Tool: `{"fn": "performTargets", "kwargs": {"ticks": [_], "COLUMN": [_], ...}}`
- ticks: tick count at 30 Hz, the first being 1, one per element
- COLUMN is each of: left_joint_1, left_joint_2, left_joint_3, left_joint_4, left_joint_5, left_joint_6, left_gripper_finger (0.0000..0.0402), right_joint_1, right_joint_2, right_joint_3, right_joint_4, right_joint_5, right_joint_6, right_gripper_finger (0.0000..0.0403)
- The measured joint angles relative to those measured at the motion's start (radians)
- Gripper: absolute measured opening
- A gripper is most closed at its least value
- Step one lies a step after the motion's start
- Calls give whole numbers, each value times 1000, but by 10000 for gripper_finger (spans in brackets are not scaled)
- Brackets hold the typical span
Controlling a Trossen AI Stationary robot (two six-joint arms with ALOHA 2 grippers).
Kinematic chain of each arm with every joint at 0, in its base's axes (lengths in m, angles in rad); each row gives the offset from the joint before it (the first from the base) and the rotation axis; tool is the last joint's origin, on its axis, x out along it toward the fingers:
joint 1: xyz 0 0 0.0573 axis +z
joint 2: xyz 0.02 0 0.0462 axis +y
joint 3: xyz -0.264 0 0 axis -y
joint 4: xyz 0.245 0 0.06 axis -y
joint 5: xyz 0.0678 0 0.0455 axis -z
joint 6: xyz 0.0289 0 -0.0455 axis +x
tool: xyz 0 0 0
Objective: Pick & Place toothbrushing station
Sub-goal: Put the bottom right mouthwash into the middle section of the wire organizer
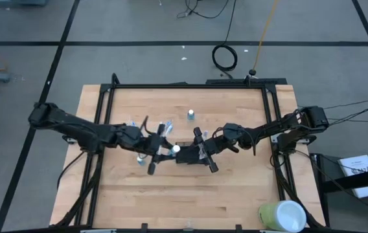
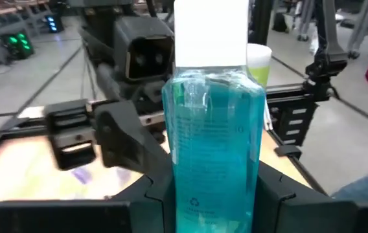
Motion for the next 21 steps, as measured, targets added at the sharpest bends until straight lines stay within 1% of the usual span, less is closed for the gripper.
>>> {"fn": "performTargets", "kwargs": {"ticks": [7,21], "left_joint_1": [-1,2], "left_joint_2": [-52,-52], "left_joint_3": [0,0], "left_joint_4": [-107,-109], "left_joint_5": [-96,-107], "left_joint_6": [-7,-6], "left_gripper_finger": [122,122], "right_joint_1": [0,0], "right_joint_2": [0,0], "right_joint_3": [0,0], "right_joint_4": [0,0], "right_joint_5": [0,0], "right_joint_6": [0,0], "right_gripper_finger": [210,210]}}
